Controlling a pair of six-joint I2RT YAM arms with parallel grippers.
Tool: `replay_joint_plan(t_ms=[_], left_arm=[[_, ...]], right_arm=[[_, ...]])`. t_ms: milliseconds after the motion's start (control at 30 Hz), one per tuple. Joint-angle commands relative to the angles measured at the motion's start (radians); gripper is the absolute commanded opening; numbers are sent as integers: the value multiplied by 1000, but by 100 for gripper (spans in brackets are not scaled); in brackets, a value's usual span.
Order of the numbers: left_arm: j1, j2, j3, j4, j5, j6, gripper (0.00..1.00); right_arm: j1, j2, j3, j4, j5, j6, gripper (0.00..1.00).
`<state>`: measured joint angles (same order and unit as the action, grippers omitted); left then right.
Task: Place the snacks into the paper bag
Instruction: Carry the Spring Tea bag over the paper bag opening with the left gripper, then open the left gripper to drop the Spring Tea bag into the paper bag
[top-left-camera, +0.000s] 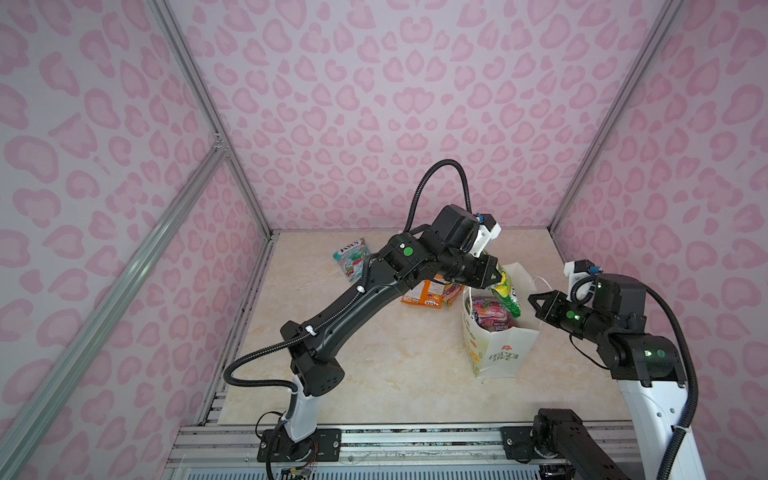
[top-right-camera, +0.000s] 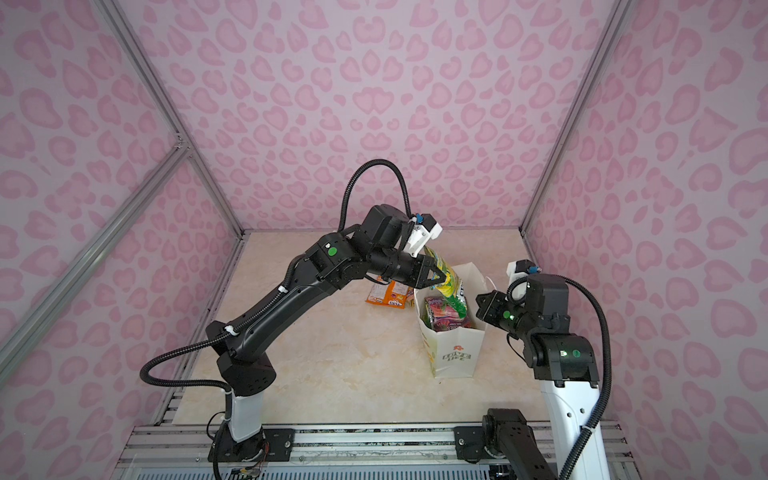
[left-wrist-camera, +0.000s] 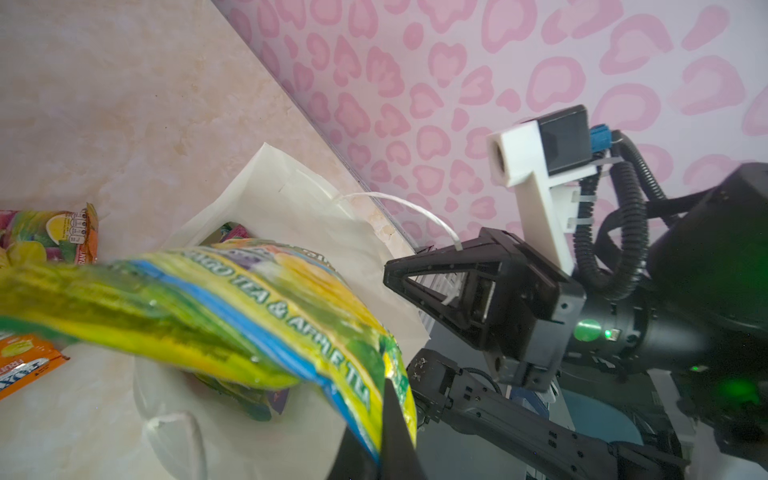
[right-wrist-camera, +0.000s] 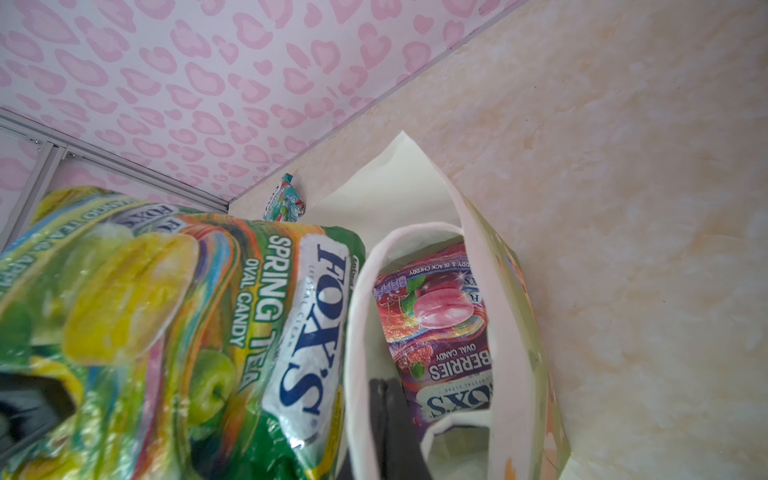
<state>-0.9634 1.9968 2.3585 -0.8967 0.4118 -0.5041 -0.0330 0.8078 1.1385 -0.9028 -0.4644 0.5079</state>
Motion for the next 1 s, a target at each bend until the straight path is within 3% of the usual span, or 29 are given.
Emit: replay_joint_plan(t_ms=[0,800,933,967], left_arm=[[-13,34,16,-2,-1,18,3],[-77,246,50,-31,-12,59,5],[-77,278,51,-37,-18,58,10],[-77,285,50,-36,-11,55,15]], right_arm=[[2,-2,-2,19,-3,-3,0],[2,-7,-11,19,-10,0,0],[2,-9,-10,18,-9,0,0],[0,-10,-10,15,-8,-2,0]])
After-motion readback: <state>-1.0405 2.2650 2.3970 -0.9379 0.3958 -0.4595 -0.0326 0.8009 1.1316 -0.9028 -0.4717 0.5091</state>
